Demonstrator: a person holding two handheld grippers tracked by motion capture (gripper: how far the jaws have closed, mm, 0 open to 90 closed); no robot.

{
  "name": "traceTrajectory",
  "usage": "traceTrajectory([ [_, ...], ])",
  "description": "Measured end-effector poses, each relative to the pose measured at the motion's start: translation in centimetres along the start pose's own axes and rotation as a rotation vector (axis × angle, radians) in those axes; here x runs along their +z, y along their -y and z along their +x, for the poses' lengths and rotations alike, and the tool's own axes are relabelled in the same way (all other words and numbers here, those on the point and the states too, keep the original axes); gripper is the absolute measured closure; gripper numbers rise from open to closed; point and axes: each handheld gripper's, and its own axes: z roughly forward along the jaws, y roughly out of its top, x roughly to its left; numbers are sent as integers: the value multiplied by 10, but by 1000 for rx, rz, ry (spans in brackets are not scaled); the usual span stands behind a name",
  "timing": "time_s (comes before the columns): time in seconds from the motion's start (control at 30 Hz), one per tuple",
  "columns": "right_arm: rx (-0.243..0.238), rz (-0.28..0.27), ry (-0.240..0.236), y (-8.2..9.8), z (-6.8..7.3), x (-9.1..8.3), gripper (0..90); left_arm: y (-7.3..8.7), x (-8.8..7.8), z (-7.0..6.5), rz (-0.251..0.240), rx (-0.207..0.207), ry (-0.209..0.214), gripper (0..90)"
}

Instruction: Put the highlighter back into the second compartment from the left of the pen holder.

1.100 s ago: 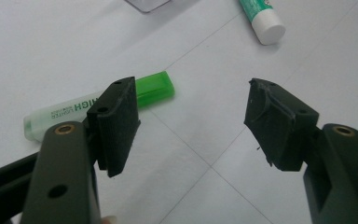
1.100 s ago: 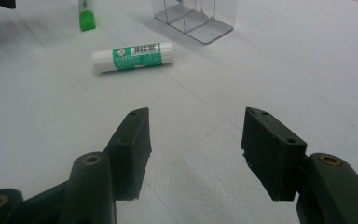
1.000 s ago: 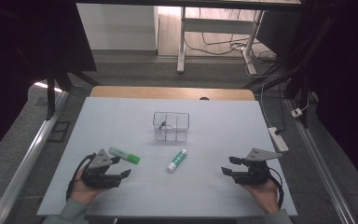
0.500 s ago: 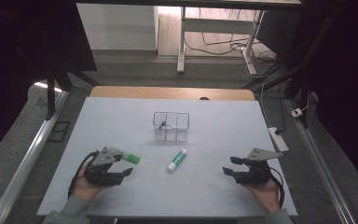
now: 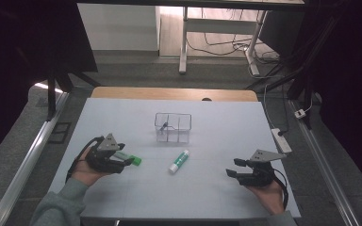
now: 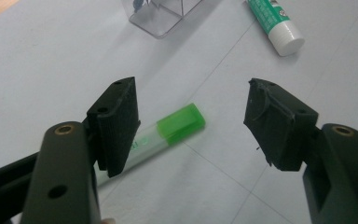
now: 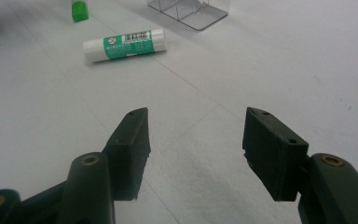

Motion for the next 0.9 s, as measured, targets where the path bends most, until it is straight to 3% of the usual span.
traceTrajectory([
  [0.13, 6, 1, 1, 1, -1, 0, 413, -3, 4, 8, 16, 14, 28, 336],
  [0.33, 6, 14, -4, 1, -1, 2, 410, -10, 12, 23, 86, 29, 42, 320],
  [0.43, 6, 18, -5, 2, -1, 3, 408, -13, 18, 30, 114, 50, 67, 316],
  [0.63, 10, 22, -3, 3, -2, 4, 407, -18, 30, 37, 161, 105, 162, 312],
  [0.9, 10, 30, -5, 4, -2, 5, 404, -21, 48, 38, 248, 185, 190, 316],
])
